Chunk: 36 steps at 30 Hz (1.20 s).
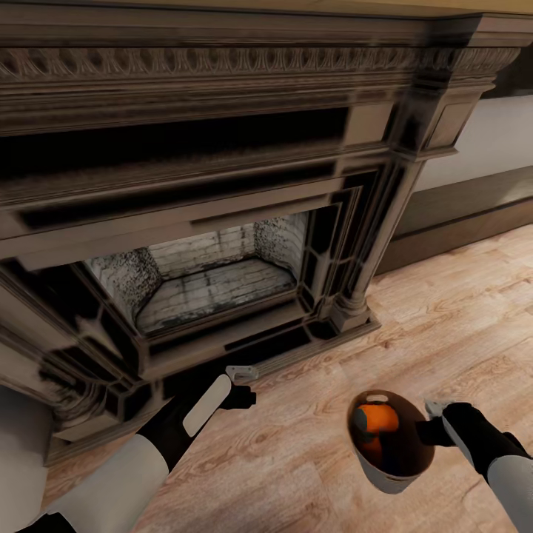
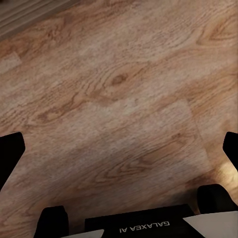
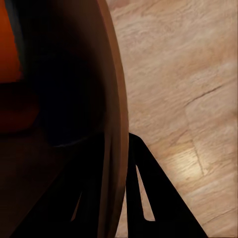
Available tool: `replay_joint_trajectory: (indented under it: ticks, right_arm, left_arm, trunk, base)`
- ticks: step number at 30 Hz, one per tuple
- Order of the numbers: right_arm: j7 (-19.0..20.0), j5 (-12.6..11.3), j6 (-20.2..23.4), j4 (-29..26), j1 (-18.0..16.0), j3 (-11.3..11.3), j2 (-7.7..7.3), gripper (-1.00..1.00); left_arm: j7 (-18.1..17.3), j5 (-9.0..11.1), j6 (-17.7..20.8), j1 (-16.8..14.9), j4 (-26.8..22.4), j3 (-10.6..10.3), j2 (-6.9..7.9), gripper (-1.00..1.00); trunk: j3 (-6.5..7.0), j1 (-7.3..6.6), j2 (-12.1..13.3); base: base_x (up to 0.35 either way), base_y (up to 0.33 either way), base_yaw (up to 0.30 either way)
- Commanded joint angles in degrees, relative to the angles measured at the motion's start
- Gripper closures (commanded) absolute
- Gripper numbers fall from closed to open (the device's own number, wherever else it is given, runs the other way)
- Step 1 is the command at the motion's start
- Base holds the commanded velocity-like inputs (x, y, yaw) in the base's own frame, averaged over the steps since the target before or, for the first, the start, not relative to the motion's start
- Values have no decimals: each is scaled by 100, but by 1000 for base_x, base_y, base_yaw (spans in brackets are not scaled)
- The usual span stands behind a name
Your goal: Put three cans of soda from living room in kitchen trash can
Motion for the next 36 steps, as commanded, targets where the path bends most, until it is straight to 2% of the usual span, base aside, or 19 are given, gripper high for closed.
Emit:
replay_joint_trajectory:
  ticks: [1,11,27,32,36]
  right_arm:
    - [-5,-59,-14,75,-5,-14,8,100]
    - [-79,-73,-23,608,-6,-21,29,100]
    - [-86,-74,-92,702,-6,-21,35,100]
    - [-86,-71,-298,754,-6,-19,24,100]
    - [-86,-69,-675,1076,-6,-45,2,100]
  left_arm:
    - [0,0,-1,0,-1,-1,0,-100]
    - [-1,0,-1,0,-9,-10,0,-100]
    - [5,0,-1,0,-60,-12,0,-100]
    - [8,0,-1,0,-61,-10,0,-100]
    - [8,0,-1,0,-60,-10,-7,-100]
  trunk:
    - [1,0,0]
    - [1,0,0]
    - [1,0,0]
    - [1,0,0]
    - [1,0,0]
  base:
    - [0,0,0]
    - [0,0,0]
    - [0,0,0]
    - [0,0,0]
    - [0,0,0]
